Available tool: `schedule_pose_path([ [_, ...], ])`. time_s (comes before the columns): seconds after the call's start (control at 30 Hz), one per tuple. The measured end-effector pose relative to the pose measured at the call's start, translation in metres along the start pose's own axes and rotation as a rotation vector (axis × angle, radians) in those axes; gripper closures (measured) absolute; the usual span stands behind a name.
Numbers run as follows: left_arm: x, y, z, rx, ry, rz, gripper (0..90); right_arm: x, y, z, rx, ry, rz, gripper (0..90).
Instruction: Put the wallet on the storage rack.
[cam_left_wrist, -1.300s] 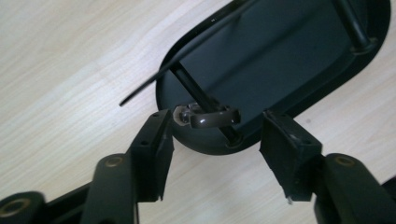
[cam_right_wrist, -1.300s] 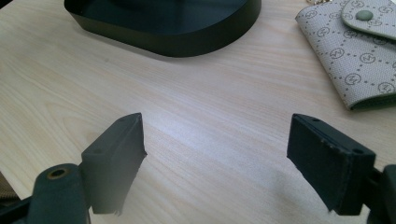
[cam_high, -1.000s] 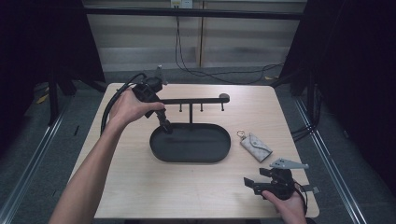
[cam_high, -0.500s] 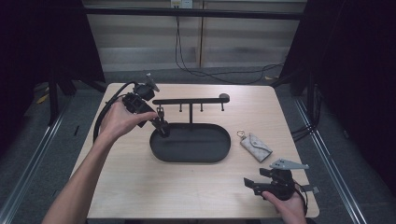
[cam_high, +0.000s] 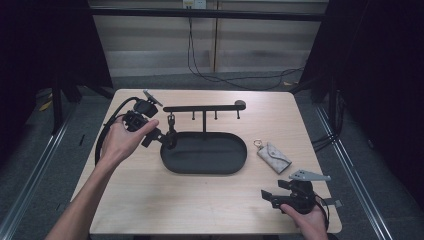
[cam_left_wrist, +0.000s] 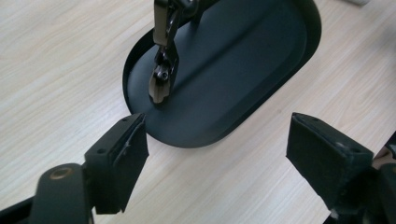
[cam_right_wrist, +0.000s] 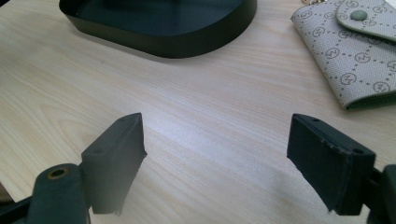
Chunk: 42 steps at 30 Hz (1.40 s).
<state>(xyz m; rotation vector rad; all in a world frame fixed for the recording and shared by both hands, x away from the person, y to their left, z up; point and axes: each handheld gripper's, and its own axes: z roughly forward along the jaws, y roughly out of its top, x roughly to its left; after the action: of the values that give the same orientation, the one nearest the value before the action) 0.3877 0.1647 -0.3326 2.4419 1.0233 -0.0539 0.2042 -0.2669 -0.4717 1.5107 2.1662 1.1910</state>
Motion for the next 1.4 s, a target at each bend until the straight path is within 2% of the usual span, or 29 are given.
schedule_pose_path([
  [0.03, 0.001, -0.003, 0.000, -0.003, -0.002, -0.003, 19.0, 0.000, 0.000, 0.000, 0.001, 0.000, 0.000, 18.6],
  [0.1, 0.002, -0.009, -0.002, -0.047, 0.005, -0.001, 20.0, 0.000, 0.000, -0.001, -0.008, -0.001, 0.003, 18.6],
  [0.17, 0.005, -0.016, -0.003, -0.076, -0.010, -0.011, 18.5, 0.000, 0.000, -0.001, -0.008, -0.001, 0.004, 18.6],
  [0.2, 0.005, -0.018, -0.002, -0.076, -0.011, -0.016, 18.0, 0.000, 0.000, -0.001, -0.010, 0.001, 0.003, 18.6],
  [0.27, 0.006, -0.023, 0.002, -0.054, 0.002, -0.006, 18.4, 0.000, 0.000, -0.001, -0.008, -0.001, 0.001, 18.6],
  [0.3, 0.006, -0.026, 0.004, -0.058, -0.001, 0.005, 18.3, 0.000, 0.000, 0.000, -0.005, 0.000, -0.001, 18.6],
  [0.4, 0.006, -0.038, 0.008, -0.098, -0.012, 0.015, 18.3, 0.000, 0.000, -0.001, -0.006, -0.001, -0.002, 18.6],
  [0.47, 0.006, -0.046, 0.011, -0.108, -0.031, 0.030, 18.4, 0.000, 0.000, -0.001, -0.011, 0.000, 0.000, 18.6],
  [0.6, 0.004, -0.062, 0.013, -0.138, -0.040, 0.034, 18.3, 0.000, 0.000, -0.002, -0.013, 0.001, 0.001, 18.6],
  [0.8, 0.002, -0.085, 0.015, -0.243, -0.020, 0.023, 18.3, -0.001, 0.000, -0.001, -0.009, 0.000, 0.009, 18.6],
  [0.97, 0.000, -0.102, 0.024, -0.261, -0.037, 0.018, 18.3, -0.002, 0.000, -0.002, -0.017, 0.001, 0.022, 18.6],
  [1.07, -0.003, -0.112, 0.028, -0.276, -0.002, 0.020, 18.3, -0.003, 0.000, -0.003, -0.017, 0.001, 0.027, 18.6],
  [1.1, -0.003, -0.114, 0.029, -0.259, -0.011, 0.018, 18.3, -0.003, 0.000, -0.002, -0.016, 0.000, 0.026, 18.6],
  [1.17, -0.005, -0.121, 0.031, -0.275, -0.012, 0.008, 18.4, -0.003, 0.001, -0.003, -0.013, -0.002, 0.037, 18.6],
  [1.23, -0.006, -0.127, 0.033, -0.269, -0.026, 0.007, 18.4, -0.004, 0.001, -0.002, -0.014, -0.001, 0.036, 18.6],
  [1.4, -0.009, -0.148, 0.039, -0.301, -0.037, -0.019, 18.5, -0.005, 0.002, -0.002, -0.013, 0.001, 0.037, 18.6],
])
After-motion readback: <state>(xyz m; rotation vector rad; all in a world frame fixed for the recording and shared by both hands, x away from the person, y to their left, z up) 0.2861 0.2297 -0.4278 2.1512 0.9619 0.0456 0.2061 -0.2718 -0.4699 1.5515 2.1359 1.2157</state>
